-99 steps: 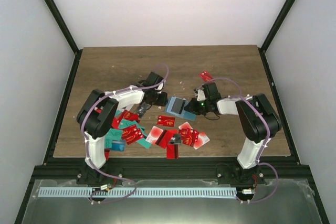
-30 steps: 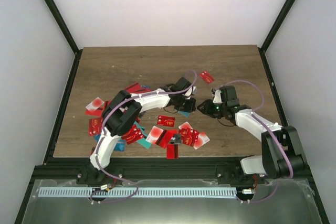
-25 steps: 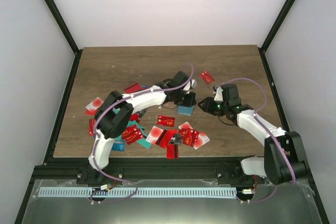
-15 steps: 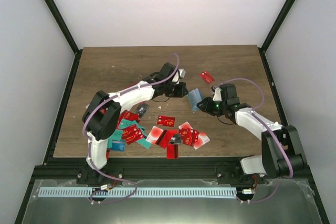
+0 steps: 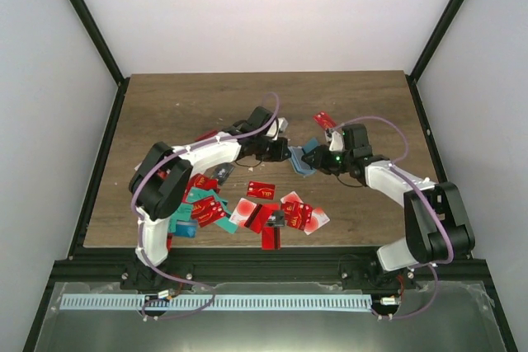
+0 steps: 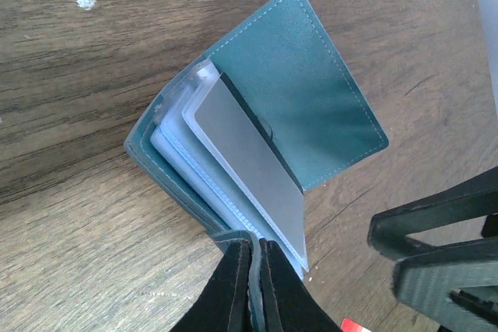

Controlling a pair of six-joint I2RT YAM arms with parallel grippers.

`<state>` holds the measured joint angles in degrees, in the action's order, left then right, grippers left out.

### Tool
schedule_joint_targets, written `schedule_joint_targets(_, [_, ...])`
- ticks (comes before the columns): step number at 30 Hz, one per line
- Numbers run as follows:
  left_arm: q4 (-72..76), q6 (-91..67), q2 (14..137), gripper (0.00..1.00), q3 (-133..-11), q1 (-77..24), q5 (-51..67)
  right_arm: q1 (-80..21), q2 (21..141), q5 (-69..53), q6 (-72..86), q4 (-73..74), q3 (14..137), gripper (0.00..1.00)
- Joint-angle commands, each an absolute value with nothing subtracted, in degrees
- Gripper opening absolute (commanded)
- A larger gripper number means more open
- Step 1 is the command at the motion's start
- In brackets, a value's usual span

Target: Put the credit cards into the card holder

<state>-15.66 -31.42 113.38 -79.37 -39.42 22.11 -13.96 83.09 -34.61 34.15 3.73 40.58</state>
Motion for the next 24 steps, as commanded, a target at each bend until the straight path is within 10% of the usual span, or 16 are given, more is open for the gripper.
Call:
schedule_joint_targets(1, [-15.1,-29.6,110.4,0.04,-79.6,-39.2,23.5,-13.9,81.6,-36.8,33.2,3.0,44.0,0.27])
schedule_joint_targets(7, [-19.8,-26.1,107.0,0.13,-75.0,-38.6,16.0,-14.6,82.6,-33.4,29.6,5.2,45.3,0.32])
schedule_joint_targets(13, [-22.0,-23.8,103.7,0.48,-68.2,-38.2,6.3,-15.3,88.0,-34.5,28.5,3.4,48.2,0.33])
schedule_joint_targets(24, [-17.3,-22.9,107.2,0.52,-74.1,-38.1,13.4,-17.6,93.5,-34.1,28.9,3.2,53.7,0.33])
